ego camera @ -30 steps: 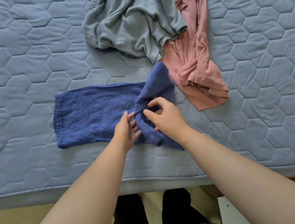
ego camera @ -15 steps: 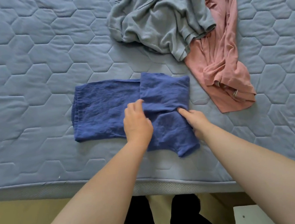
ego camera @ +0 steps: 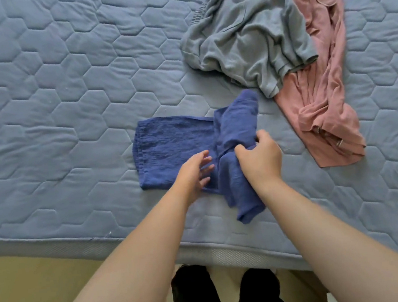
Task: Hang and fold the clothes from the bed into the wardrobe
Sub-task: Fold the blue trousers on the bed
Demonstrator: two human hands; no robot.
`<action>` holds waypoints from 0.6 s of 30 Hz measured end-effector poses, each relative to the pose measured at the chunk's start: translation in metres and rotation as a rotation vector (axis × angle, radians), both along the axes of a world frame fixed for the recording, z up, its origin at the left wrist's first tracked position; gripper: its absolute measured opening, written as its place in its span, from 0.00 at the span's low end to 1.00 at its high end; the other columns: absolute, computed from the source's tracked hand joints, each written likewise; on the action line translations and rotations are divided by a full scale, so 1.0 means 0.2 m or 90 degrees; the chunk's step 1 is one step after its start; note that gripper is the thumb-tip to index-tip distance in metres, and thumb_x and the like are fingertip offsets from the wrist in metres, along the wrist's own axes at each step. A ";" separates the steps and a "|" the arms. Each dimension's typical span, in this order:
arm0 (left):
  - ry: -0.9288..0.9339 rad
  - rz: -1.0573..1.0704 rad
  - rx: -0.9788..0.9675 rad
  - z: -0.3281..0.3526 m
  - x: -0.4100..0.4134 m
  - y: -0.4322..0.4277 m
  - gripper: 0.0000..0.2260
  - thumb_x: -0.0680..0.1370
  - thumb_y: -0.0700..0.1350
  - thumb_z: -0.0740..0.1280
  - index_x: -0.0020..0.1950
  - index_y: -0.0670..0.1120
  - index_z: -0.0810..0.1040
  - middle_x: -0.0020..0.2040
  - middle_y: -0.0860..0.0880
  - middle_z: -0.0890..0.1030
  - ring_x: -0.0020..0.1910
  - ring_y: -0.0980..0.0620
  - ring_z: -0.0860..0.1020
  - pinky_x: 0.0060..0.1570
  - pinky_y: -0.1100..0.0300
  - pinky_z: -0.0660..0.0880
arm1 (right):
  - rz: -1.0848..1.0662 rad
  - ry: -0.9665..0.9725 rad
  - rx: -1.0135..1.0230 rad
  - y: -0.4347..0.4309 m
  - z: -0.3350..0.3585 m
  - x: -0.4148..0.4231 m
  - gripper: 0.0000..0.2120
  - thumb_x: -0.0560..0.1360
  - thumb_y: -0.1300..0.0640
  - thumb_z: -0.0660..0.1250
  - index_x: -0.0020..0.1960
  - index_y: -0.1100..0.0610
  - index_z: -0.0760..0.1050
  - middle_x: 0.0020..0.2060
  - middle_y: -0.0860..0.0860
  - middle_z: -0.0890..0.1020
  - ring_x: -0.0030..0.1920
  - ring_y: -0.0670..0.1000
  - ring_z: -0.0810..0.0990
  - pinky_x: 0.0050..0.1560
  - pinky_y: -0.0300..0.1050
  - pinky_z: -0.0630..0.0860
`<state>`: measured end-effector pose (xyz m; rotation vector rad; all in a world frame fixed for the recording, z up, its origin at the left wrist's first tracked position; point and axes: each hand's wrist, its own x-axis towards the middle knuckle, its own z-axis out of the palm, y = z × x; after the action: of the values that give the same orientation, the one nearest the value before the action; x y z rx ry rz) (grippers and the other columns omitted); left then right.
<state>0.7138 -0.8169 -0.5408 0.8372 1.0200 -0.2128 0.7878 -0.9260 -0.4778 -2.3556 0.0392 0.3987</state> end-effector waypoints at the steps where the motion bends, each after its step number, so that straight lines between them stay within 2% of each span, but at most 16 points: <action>1: -0.016 0.054 -0.041 0.01 -0.04 0.09 0.14 0.83 0.51 0.53 0.63 0.49 0.72 0.53 0.49 0.78 0.47 0.53 0.76 0.51 0.57 0.69 | 0.044 0.010 0.045 0.10 0.02 -0.05 0.07 0.69 0.58 0.69 0.44 0.57 0.72 0.40 0.54 0.81 0.42 0.56 0.76 0.43 0.45 0.70; 3: -0.061 0.156 -0.092 0.01 -0.14 0.28 0.19 0.83 0.55 0.49 0.61 0.46 0.74 0.50 0.45 0.79 0.47 0.49 0.78 0.52 0.56 0.72 | 0.151 0.089 0.142 0.27 0.04 -0.15 0.10 0.70 0.55 0.71 0.48 0.54 0.72 0.38 0.48 0.79 0.39 0.49 0.77 0.41 0.39 0.69; 5: -0.051 0.217 -0.068 -0.02 -0.22 0.45 0.23 0.83 0.56 0.51 0.56 0.42 0.79 0.52 0.41 0.81 0.50 0.44 0.80 0.53 0.55 0.76 | 0.229 0.204 0.192 0.40 0.02 -0.24 0.14 0.72 0.52 0.71 0.55 0.51 0.72 0.37 0.43 0.78 0.37 0.41 0.76 0.43 0.35 0.69; 7: 0.016 0.220 -0.004 -0.07 -0.30 0.55 0.23 0.81 0.57 0.56 0.61 0.39 0.76 0.59 0.38 0.79 0.59 0.42 0.77 0.63 0.52 0.72 | 0.254 0.242 0.188 0.44 -0.05 -0.27 0.15 0.75 0.51 0.68 0.60 0.52 0.72 0.39 0.41 0.77 0.40 0.41 0.76 0.47 0.37 0.71; 9: 0.078 0.140 0.156 -0.14 -0.37 0.62 0.22 0.81 0.52 0.61 0.68 0.38 0.70 0.64 0.37 0.75 0.64 0.41 0.74 0.66 0.52 0.69 | 0.219 0.211 0.162 0.42 -0.13 -0.26 0.14 0.75 0.54 0.67 0.59 0.55 0.73 0.44 0.47 0.80 0.45 0.47 0.77 0.51 0.41 0.73; 11: 0.167 0.003 0.377 -0.18 -0.41 0.65 0.27 0.77 0.48 0.68 0.72 0.40 0.64 0.68 0.41 0.71 0.65 0.44 0.72 0.62 0.58 0.67 | 0.159 0.181 0.104 0.38 -0.23 -0.23 0.15 0.75 0.57 0.67 0.60 0.59 0.73 0.54 0.56 0.79 0.52 0.52 0.77 0.56 0.43 0.71; 12: 0.187 -0.054 0.436 -0.19 -0.42 0.65 0.30 0.76 0.48 0.70 0.73 0.41 0.63 0.68 0.44 0.71 0.65 0.46 0.71 0.59 0.61 0.66 | 0.130 0.179 0.065 0.35 -0.27 -0.22 0.17 0.74 0.57 0.68 0.62 0.61 0.72 0.58 0.57 0.77 0.56 0.54 0.76 0.58 0.43 0.69; 13: 0.191 -0.091 0.447 -0.20 -0.42 0.66 0.32 0.74 0.49 0.72 0.73 0.42 0.62 0.66 0.46 0.71 0.64 0.48 0.72 0.56 0.62 0.65 | 0.101 0.189 0.029 0.34 -0.32 -0.20 0.20 0.74 0.57 0.68 0.64 0.62 0.70 0.60 0.58 0.75 0.59 0.55 0.75 0.60 0.44 0.68; 15: 0.188 -0.110 0.379 -0.24 -0.40 0.67 0.31 0.72 0.53 0.73 0.70 0.44 0.66 0.61 0.51 0.73 0.57 0.50 0.74 0.53 0.61 0.67 | 0.043 0.258 0.011 0.32 -0.40 -0.17 0.24 0.74 0.55 0.70 0.65 0.65 0.69 0.62 0.59 0.76 0.59 0.55 0.76 0.58 0.44 0.70; 18: 0.185 -0.085 0.215 -0.23 -0.37 0.69 0.22 0.69 0.59 0.73 0.56 0.47 0.76 0.51 0.50 0.80 0.47 0.53 0.79 0.45 0.59 0.72 | -0.020 0.358 0.087 0.35 -0.46 -0.15 0.22 0.73 0.54 0.72 0.62 0.65 0.74 0.57 0.58 0.81 0.55 0.55 0.80 0.57 0.47 0.76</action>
<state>0.6408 -0.6783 -0.5876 1.2072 1.2953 -0.2860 0.7576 -0.8560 -0.5701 -2.0387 0.3028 1.0021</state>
